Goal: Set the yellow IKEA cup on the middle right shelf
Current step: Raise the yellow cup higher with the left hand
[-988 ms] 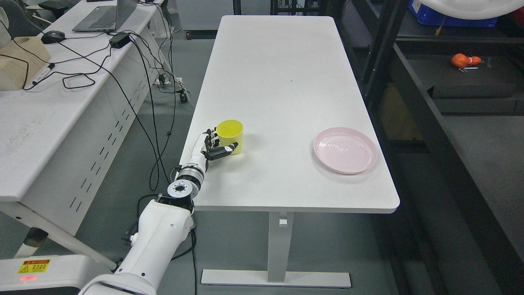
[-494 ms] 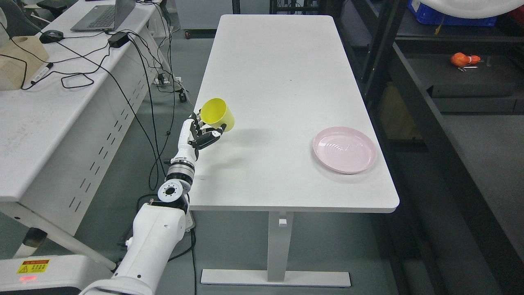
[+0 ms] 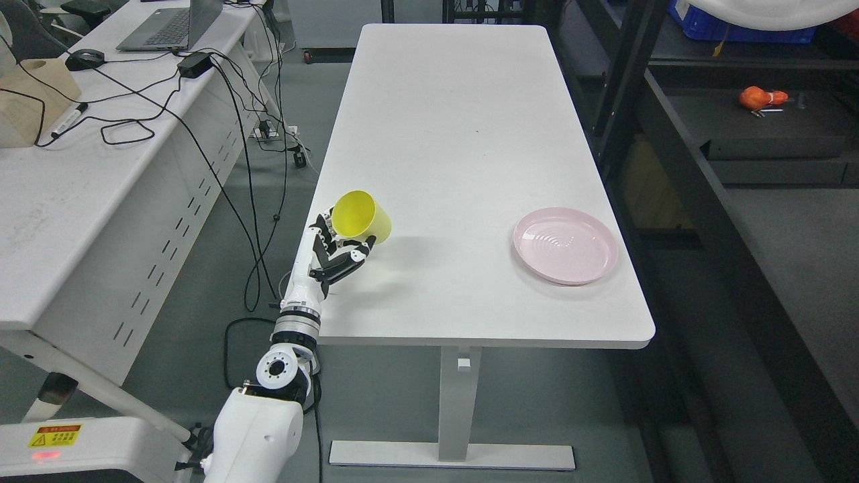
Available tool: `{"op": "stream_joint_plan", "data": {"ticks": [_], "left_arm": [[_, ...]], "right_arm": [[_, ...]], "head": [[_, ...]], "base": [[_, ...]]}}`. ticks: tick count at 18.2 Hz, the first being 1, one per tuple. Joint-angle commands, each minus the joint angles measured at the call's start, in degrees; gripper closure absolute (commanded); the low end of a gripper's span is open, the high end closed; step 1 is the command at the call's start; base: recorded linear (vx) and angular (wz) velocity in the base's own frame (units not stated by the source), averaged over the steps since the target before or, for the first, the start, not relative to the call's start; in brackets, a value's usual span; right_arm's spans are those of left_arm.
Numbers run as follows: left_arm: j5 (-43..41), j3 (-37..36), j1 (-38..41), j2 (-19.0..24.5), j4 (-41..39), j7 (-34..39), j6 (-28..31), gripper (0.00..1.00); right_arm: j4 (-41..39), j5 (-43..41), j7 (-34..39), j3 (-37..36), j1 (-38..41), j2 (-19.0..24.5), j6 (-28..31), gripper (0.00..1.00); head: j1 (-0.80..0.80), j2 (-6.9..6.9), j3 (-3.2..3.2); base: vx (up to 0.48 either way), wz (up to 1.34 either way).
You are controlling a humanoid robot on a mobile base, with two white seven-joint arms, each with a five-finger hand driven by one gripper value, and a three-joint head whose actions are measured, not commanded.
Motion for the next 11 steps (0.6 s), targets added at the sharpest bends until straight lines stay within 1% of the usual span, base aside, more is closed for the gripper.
{"op": "stream_joint_plan", "data": {"ticks": [1,3,8,11], "left_arm": [[0.0,-3.1,5.7,1.0,-23.0,0.2,1.7,1.0],[0.0,-3.4,5.6,1.0,-24.6,0.3,2.6,1.0],[0.0,-5.6,5.9,1.0,-24.5,0.4,2.6,1.0],[0.0,-5.7,5.9,1.0,-24.3,0.3,2.6,1.0]], "right_arm": [[0.0,-1.4,0.0,1.0,0.8,-1.0,0.3,0.01],[0.0,-1.4,0.0,1.0,0.8,-1.0,0.3,0.01],[0.0,-1.4,0.0,1.0,0.8,-1.0,0.3,0.01],[0.0,-1.4,0.0,1.0,0.7,-1.0,0.3,0.01]], "head": [[0.0,0.0,0.0],[0.0,0.0,0.0],[0.0,0.0,0.0],[0.0,0.0,0.0]], "base": [[0.0,0.0],[0.0,0.0],[0.0,0.0],[0.0,0.0]]}}
